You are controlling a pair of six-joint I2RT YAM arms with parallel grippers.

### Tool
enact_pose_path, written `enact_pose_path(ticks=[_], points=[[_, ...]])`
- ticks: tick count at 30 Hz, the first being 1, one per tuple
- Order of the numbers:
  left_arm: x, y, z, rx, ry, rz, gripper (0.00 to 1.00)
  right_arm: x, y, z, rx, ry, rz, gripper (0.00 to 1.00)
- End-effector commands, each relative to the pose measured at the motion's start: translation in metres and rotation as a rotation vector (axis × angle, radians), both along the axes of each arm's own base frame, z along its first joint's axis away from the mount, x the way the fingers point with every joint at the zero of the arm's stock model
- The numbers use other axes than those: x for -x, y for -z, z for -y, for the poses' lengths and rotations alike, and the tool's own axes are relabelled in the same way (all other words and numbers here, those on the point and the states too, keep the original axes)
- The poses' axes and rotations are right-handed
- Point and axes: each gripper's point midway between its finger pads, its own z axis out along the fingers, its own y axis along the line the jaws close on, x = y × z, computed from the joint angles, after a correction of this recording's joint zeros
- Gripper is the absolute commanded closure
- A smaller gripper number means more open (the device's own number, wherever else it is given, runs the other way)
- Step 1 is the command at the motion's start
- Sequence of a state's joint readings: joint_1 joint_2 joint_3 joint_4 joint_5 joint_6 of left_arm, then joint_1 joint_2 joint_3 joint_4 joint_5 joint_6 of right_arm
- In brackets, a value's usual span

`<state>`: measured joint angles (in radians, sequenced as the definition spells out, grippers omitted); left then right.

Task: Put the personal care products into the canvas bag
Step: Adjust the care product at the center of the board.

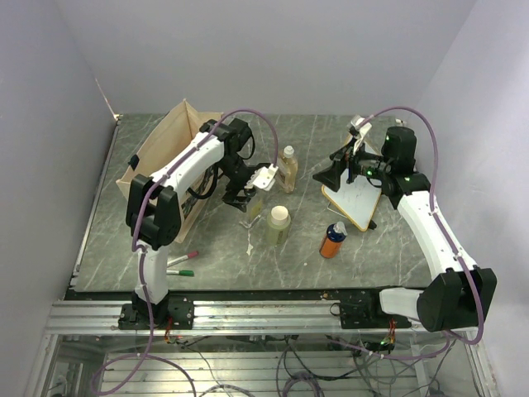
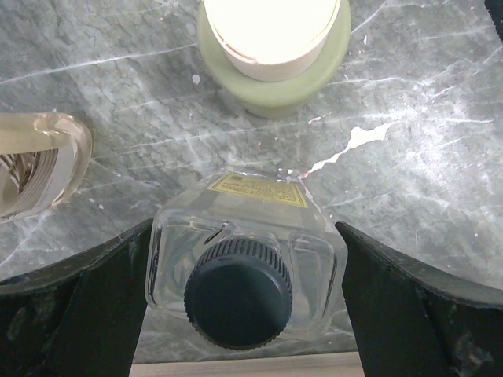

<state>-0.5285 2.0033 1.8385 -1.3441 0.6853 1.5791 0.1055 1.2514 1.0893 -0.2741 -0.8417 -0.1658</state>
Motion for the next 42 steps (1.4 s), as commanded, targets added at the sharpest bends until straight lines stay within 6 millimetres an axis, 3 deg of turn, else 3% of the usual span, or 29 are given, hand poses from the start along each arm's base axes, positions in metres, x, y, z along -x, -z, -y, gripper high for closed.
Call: enact_pose_path(ticks=[1, 8, 11, 14, 18, 20, 29, 39, 42], points=[[0.008, -0.011, 0.011, 0.054, 0.0, -0.038, 0.02, 0.003, -0.01, 0.001, -0.005, -0.01, 0.053, 0.0], [0.011, -0.005, 0.009, 0.031, -0.013, -0.063, 0.15, 0.006, -0.011, 0.001, -0.007, -0.013, 0.06, 0.0], [0.011, -0.004, 0.006, 0.011, -0.021, -0.068, 0.25, 0.006, -0.012, 0.002, -0.006, -0.01, 0.061, 0.0], [0.012, -0.007, 0.004, 0.002, -0.037, -0.07, 0.43, 0.006, -0.011, 0.002, -0.006, -0.009, 0.062, 0.0], [0.019, -0.019, 0.004, 0.023, -0.084, -0.082, 0.8, 0.005, -0.012, 0.003, -0.007, -0.005, 0.062, 0.0], [0.02, -0.023, 0.003, 0.03, -0.158, -0.085, 0.91, 0.005, -0.013, 0.004, -0.007, -0.005, 0.061, 0.0], [0.005, -0.055, 0.0, 0.16, -0.505, 0.031, 0.93, 0.002, -0.013, 0.005, -0.013, -0.001, 0.053, 0.0], [-0.038, -0.091, -0.005, 0.323, -0.995, 0.087, 0.93, 0.001, -0.012, 0.007, -0.019, 0.007, 0.057, 0.0], [-0.05, -0.092, -0.004, 0.353, -1.107, 0.07, 0.93, 0.001, -0.012, 0.006, -0.022, 0.003, 0.058, 0.0]])
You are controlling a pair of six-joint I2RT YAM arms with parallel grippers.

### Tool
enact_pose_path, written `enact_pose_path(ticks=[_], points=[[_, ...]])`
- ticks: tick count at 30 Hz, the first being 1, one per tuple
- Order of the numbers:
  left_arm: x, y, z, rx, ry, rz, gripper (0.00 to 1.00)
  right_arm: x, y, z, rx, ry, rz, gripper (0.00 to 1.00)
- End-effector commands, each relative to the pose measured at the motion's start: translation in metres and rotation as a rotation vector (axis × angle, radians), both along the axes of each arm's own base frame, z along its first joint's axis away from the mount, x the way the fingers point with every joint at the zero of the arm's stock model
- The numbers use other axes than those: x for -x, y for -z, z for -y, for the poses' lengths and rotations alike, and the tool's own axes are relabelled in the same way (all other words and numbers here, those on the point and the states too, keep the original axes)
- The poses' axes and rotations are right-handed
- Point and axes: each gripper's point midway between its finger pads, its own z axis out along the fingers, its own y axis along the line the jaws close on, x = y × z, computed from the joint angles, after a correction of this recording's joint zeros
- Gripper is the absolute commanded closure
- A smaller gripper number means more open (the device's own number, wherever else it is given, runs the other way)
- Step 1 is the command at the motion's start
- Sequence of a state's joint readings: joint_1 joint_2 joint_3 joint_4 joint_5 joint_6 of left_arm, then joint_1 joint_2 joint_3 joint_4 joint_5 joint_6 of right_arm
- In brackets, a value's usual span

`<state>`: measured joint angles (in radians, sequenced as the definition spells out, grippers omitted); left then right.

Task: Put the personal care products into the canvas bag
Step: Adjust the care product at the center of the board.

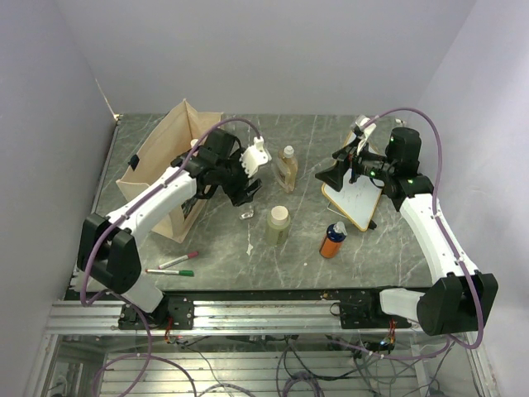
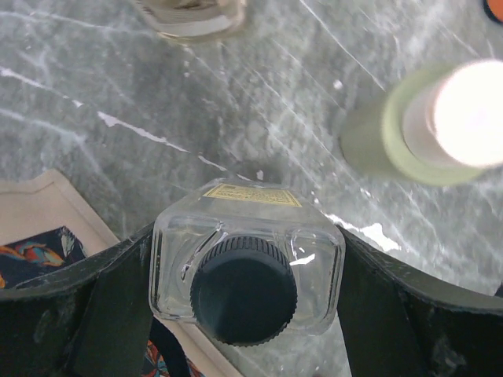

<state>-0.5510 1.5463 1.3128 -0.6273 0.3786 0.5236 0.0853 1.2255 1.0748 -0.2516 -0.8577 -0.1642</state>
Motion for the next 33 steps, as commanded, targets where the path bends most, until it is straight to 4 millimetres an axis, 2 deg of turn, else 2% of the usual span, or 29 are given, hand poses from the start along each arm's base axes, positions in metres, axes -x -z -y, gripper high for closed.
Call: enact_pose_path(ticks=[1, 8, 15, 21, 26, 29, 33], points=[[-0.041, -0.057, 0.019, 0.193, -0.227, 0.14, 0.93, 0.0, -0.006, 0.001, -0.011, -0.001, 0.028, 0.0], [-0.061, -0.041, 0.019, 0.164, -0.359, 0.087, 0.93, 0.0, -0.005, 0.003, -0.009, 0.006, 0.03, 0.0], [-0.067, -0.02, 0.015, 0.104, -0.459, 0.071, 0.93, 0.001, -0.005, 0.005, -0.01, 0.015, 0.033, 0.0], [-0.06, -0.011, 0.018, 0.147, -0.457, 0.06, 0.93, 0.001, -0.005, 0.005, -0.012, 0.015, 0.031, 0.0], [-0.056, -0.008, 0.016, 0.156, -0.479, 0.033, 0.77, 0.002, -0.003, 0.006, -0.011, 0.015, 0.033, 0.0], [-0.055, -0.009, 0.014, 0.171, -0.488, 0.043, 0.52, 0.003, -0.003, 0.007, -0.011, 0.018, 0.037, 0.0], [-0.053, -0.011, 0.008, 0.191, -0.509, 0.071, 0.34, 0.004, -0.002, 0.008, -0.012, 0.02, 0.035, 0.0]])
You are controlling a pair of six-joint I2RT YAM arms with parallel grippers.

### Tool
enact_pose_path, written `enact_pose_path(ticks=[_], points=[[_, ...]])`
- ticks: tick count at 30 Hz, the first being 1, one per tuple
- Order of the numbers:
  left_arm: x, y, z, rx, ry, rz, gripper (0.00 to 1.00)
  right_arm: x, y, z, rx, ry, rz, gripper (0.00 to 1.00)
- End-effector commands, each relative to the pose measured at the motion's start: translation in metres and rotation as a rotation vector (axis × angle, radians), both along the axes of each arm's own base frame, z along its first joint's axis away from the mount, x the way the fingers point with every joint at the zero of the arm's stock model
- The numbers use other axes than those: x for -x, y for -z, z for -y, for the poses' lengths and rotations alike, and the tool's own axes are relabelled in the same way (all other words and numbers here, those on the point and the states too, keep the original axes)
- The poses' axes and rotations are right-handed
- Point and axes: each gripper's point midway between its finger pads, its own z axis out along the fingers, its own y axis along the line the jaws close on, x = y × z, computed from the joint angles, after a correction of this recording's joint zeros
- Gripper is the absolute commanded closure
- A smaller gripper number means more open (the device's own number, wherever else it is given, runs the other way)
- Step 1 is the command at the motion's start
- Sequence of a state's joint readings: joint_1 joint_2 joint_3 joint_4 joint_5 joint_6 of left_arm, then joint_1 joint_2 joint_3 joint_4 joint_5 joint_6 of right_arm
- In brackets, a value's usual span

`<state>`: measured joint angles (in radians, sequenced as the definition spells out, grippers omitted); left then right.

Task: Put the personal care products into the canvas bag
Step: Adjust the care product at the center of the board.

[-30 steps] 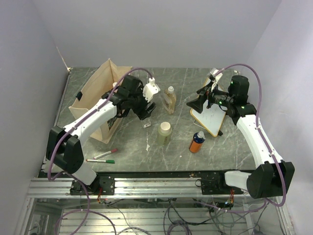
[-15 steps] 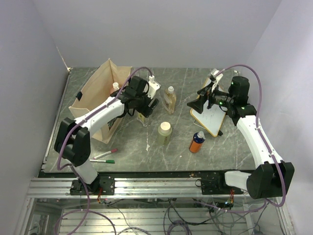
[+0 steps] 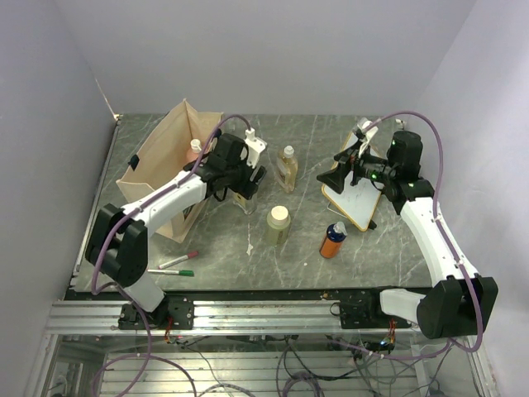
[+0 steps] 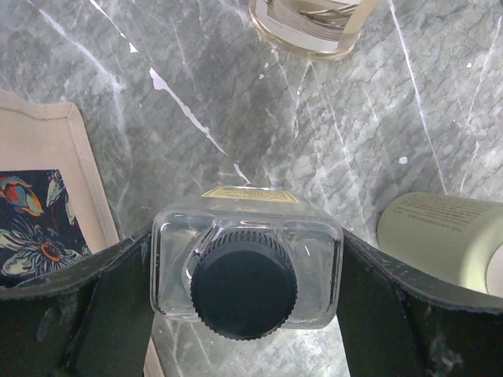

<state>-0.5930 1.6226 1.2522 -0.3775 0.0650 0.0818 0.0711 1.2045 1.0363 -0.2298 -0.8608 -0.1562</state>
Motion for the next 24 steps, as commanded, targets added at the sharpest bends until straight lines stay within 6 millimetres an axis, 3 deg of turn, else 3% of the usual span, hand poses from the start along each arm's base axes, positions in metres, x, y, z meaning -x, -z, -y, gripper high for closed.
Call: enact_pose_path(ticks=[1, 5, 24], points=[[-0.008, -0.037, 0.005, 0.096, -0.032, 0.127, 0.3, 0.001, -0.008, 0.003, -0.007, 0.006, 0.038, 0.0], [-0.003, -0.038, 0.006, 0.126, -0.015, 0.142, 0.11, 0.0, -0.007, 0.003, -0.012, 0.004, 0.035, 0.0], [-0.004, -0.022, 0.001, 0.158, -0.071, 0.124, 0.01, 0.001, -0.006, 0.005, -0.021, 0.002, 0.037, 0.0]])
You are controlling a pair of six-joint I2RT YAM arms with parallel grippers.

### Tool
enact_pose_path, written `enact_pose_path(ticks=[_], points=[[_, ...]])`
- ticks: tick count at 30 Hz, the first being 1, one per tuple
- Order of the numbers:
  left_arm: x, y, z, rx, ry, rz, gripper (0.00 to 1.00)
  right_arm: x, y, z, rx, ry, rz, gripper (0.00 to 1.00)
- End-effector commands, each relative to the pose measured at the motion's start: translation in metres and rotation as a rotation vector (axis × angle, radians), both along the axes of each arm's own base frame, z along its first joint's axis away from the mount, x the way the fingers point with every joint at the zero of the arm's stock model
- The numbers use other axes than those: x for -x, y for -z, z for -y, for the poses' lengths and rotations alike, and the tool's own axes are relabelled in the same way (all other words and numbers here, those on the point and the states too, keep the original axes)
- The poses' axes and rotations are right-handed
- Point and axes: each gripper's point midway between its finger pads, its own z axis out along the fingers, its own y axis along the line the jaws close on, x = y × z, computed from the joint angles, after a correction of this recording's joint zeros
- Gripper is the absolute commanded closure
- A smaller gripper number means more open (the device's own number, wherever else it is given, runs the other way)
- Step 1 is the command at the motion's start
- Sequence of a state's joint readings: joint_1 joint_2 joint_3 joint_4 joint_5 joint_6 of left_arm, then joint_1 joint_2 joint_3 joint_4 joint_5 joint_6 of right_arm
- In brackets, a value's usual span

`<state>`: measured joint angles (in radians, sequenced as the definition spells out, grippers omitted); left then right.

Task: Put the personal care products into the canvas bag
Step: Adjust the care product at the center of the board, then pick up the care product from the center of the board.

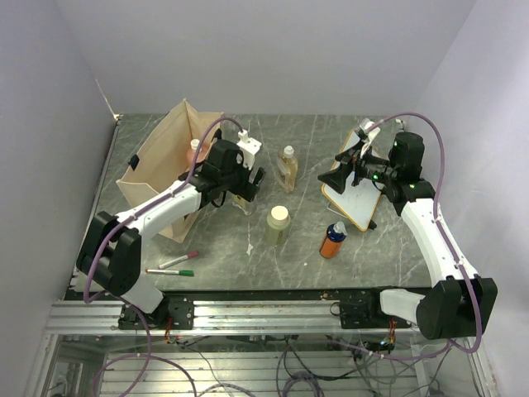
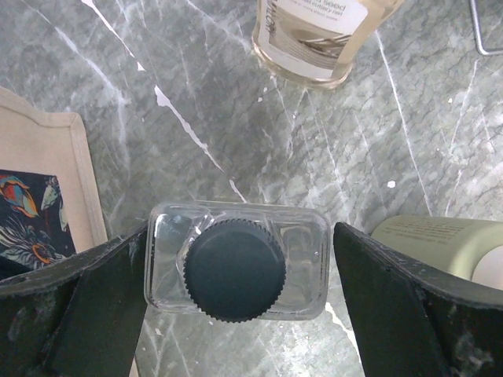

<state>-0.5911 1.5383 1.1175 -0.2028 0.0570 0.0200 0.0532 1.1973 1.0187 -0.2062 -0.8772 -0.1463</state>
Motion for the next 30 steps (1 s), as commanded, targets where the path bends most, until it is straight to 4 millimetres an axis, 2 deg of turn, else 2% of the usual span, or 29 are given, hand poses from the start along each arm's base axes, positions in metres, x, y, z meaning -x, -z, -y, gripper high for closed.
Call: enact_pose_path(ticks=[1, 5, 12, 22, 26, 28, 30], points=[[-0.005, -0.012, 0.001, 0.056, -0.027, 0.047, 0.01, 0.001, -0.006, 0.001, -0.009, -0.003, 0.033, 0.0], [-0.004, -0.007, -0.001, 0.065, -0.031, 0.048, 0.01, 0.001, -0.007, 0.002, -0.009, -0.002, 0.035, 0.0], [-0.002, -0.011, -0.005, 0.098, -0.03, 0.082, 0.01, 0.001, -0.007, 0.001, -0.011, -0.006, 0.036, 0.0], [-0.006, -0.008, -0.004, 0.105, -0.025, 0.064, 0.18, 0.001, -0.009, 0.002, -0.012, -0.004, 0.044, 0.0], [-0.006, -0.012, -0.003, 0.103, -0.01, 0.071, 0.34, 0.001, -0.009, 0.003, -0.013, -0.003, 0.044, 0.0], [-0.007, -0.016, -0.002, 0.1, 0.001, 0.079, 0.48, 0.001, -0.009, 0.002, -0.014, -0.005, 0.041, 0.0], [-0.008, -0.022, -0.001, 0.098, 0.021, 0.088, 0.67, 0.0, -0.008, 0.003, -0.015, -0.005, 0.038, 0.0]])
